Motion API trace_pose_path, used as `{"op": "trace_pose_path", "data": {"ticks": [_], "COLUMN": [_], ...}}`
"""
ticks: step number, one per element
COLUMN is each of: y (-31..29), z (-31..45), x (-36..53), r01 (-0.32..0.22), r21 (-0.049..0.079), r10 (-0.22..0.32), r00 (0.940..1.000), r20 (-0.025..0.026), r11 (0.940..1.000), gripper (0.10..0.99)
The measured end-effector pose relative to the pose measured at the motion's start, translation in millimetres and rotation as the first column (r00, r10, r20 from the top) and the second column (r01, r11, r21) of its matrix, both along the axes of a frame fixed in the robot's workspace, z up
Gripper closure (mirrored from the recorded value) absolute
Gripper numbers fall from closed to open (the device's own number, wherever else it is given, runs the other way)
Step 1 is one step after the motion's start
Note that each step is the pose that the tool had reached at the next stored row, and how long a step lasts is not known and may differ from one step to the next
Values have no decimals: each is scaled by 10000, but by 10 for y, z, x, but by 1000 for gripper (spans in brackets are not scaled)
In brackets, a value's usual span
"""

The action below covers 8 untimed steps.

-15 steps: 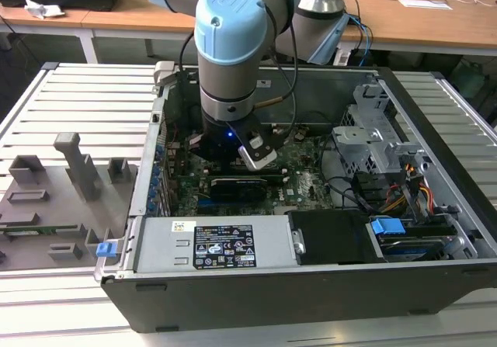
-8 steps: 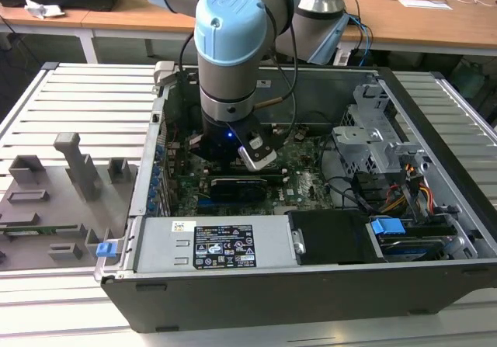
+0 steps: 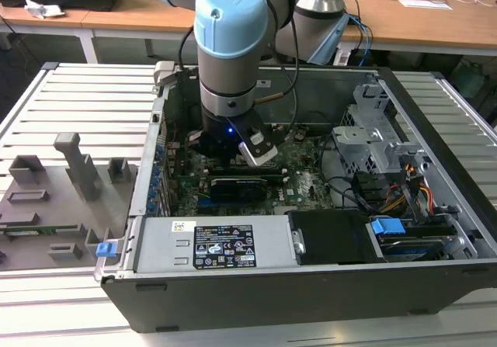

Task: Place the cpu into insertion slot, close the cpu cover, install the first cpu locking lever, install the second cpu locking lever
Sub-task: 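Install the second cpu locking lever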

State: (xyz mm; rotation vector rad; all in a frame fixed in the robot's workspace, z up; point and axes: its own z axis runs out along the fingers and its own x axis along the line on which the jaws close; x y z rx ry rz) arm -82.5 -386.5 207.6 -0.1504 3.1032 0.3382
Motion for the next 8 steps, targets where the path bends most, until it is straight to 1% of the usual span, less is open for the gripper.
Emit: {"op": "trace_pose_path", "data": {"ticks": [4, 6, 8], "y": [0, 0, 0], "z": [73, 128, 145], "x": [0, 0, 0], "r01": [3, 5, 4], "r21": [-1, -1, 2], "r10": [-3, -5, -4], "r00": [10000, 10000, 10000], "r20": [0, 0, 1], "r11": [10000, 10000, 10000], "gripper": [980, 980, 980]}}
